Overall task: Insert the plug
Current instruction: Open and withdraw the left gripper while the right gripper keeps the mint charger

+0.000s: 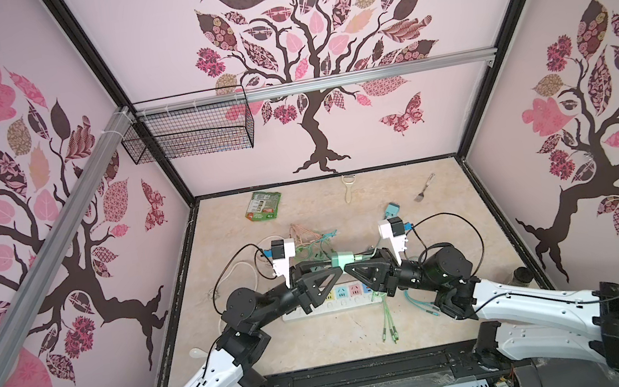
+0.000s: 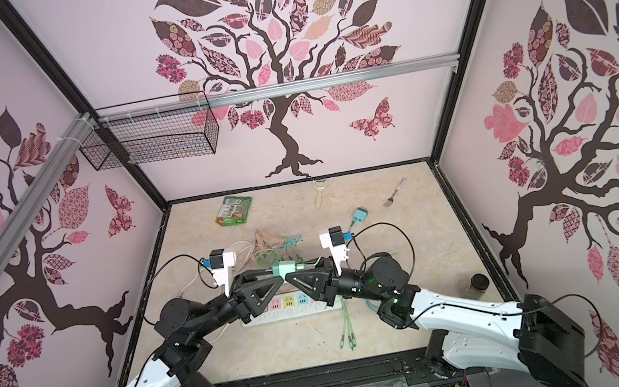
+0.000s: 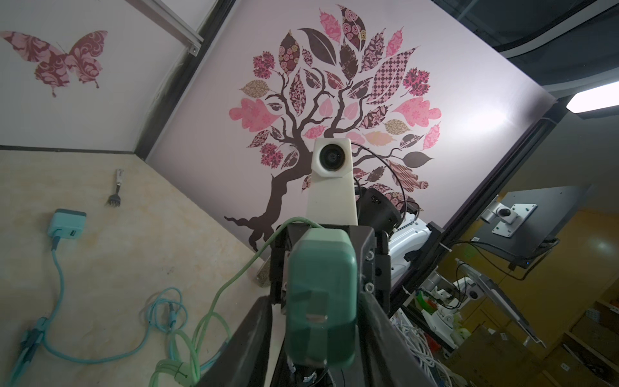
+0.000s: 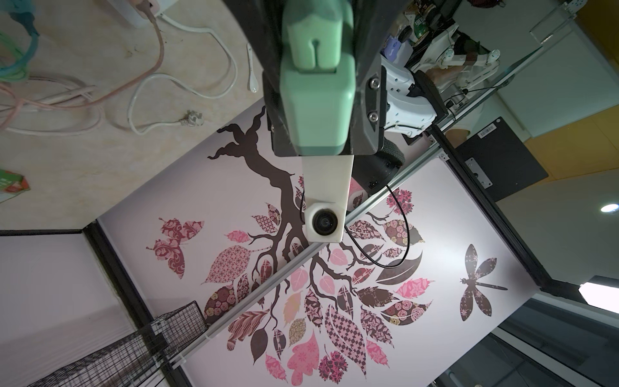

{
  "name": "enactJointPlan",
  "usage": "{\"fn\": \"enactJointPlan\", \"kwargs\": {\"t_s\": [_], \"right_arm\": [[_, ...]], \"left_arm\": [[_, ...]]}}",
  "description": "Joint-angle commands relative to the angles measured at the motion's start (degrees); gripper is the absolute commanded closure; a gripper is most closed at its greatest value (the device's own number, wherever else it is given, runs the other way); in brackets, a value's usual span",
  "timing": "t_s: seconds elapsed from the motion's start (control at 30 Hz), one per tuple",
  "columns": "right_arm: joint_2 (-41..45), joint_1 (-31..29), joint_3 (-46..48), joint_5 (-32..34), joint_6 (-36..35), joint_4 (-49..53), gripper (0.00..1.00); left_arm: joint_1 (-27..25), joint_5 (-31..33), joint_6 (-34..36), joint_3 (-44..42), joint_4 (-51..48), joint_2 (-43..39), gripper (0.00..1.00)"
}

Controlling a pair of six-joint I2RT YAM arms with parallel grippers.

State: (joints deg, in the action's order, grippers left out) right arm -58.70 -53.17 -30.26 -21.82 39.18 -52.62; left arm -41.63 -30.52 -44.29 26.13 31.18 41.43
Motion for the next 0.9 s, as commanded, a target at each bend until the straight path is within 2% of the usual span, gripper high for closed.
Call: {"fn": "enactJointPlan", "kwargs": {"t_s": [0.0, 0.17, 0.3, 0.4, 0.53, 0.67, 0.87], "right_arm": [[4.52, 0.17, -5.14, 3.48, -6.04, 9.76, 0.81], [7.16, 3.09, -10.29, 4.33, -11.1, 24.21, 0.83], [7.98, 6.86, -13.35, 3.4, -12.86, 31.27, 0.83], [7.69, 8.93, -16.56, 3.52, -16.12, 36.71, 0.83], [5.28, 9.13, -23.52, 5.09, -22.74, 45.29, 0.83], [1.36, 10.21, -29.57, 6.17, -27.35, 50.26, 0.83], [-6.6, 17.14, -35.33, -1.14, -26.98, 50.17, 0.82]], "left_arm": [[0.1, 1.29, 1.11, -0.29, -3.7, -1.43, 0.48], [0.13, 1.65, 0.97, -1.73, -8.28, -5.06, 0.44], [0.09, 3.73, 1.63, -2.68, -13.98, -9.72, 0.41], [0.1, 6.79, 3.15, -2.21, -21.12, -13.97, 0.38], [0.12, 14.19, 5.93, 1.27, -37.23, -17.8, 0.36], [0.07, 18.95, 7.99, 4.1, -46.94, -18.77, 0.36], [0.09, 24.13, 7.57, 5.9, -54.53, -18.09, 0.35]]}}
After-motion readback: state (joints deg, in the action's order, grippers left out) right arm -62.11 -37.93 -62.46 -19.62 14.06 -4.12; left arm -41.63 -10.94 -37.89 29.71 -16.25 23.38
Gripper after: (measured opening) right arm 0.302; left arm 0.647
